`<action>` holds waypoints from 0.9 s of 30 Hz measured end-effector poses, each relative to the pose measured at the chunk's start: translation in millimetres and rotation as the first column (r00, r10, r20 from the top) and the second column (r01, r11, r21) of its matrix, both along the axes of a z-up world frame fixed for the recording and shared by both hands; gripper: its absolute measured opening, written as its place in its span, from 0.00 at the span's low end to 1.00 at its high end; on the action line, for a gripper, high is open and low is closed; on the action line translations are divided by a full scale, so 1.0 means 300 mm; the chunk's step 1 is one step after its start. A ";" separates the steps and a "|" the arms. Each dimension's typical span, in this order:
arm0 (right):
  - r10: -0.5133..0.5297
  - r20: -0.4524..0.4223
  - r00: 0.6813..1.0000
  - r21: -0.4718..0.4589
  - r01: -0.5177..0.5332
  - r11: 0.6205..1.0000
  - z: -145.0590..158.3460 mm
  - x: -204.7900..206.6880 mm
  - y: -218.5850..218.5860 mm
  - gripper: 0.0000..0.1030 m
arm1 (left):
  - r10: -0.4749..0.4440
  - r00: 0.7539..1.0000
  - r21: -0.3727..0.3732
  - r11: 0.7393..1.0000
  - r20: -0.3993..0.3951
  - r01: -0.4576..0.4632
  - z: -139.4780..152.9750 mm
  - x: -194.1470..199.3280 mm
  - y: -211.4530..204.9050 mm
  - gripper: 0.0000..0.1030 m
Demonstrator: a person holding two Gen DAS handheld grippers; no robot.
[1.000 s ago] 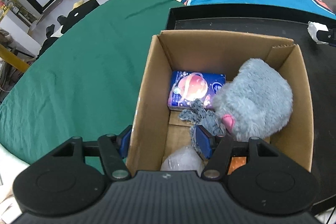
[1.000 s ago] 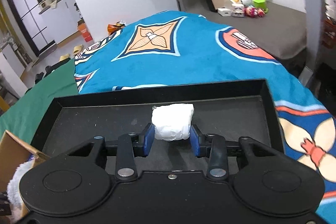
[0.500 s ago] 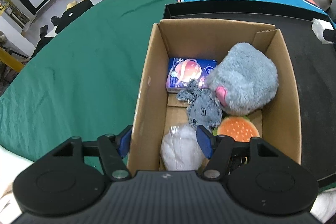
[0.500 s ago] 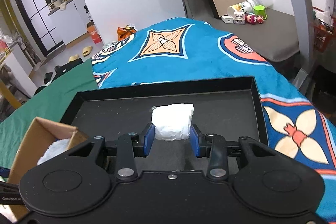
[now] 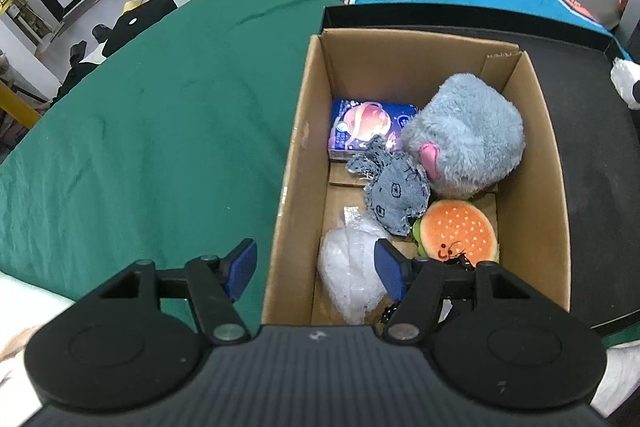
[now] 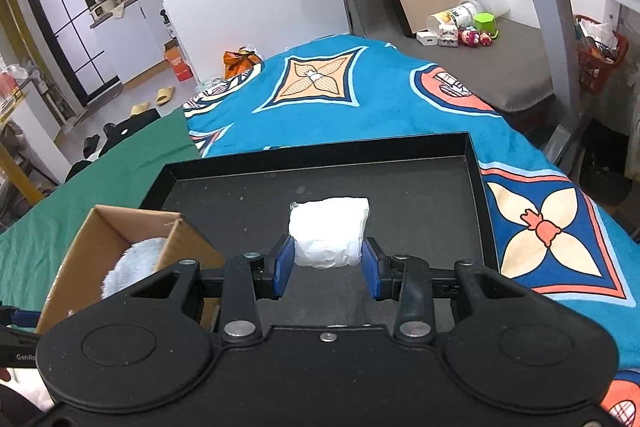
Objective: Organize soft objects
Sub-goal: 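Carry the white cloth bundle with the right gripper over the box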
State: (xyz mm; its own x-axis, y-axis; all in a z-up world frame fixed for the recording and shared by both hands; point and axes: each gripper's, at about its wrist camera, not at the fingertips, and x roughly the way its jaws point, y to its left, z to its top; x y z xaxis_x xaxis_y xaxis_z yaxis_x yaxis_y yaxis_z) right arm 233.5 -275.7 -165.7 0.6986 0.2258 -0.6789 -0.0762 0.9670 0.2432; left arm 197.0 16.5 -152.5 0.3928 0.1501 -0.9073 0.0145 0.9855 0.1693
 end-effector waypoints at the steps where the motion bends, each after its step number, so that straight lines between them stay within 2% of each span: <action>1: 0.002 0.001 1.000 0.001 -0.002 1.000 0.005 -0.007 0.004 0.35 | -0.003 1.000 -0.003 1.000 0.004 0.003 0.002 -0.001 0.005 0.61; 14: 0.019 0.009 1.000 -0.012 -0.018 1.000 0.071 -0.098 0.086 0.35 | -0.044 0.999 -0.057 0.997 0.030 0.046 -0.008 -0.033 0.051 0.61; 27: 0.071 0.012 0.997 -0.023 -0.071 0.997 0.130 -0.142 0.215 0.35 | -0.033 0.998 -0.143 0.989 0.045 0.039 -0.022 -0.044 0.101 0.58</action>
State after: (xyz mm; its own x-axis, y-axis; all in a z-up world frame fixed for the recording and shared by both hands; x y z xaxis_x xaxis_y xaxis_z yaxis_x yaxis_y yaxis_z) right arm 190.9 -211.1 -126.8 0.6898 0.2602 -0.6756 -0.1480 0.9642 0.2202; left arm 183.8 46.9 -159.0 0.4345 0.0046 -0.9007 0.0459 0.9986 0.0273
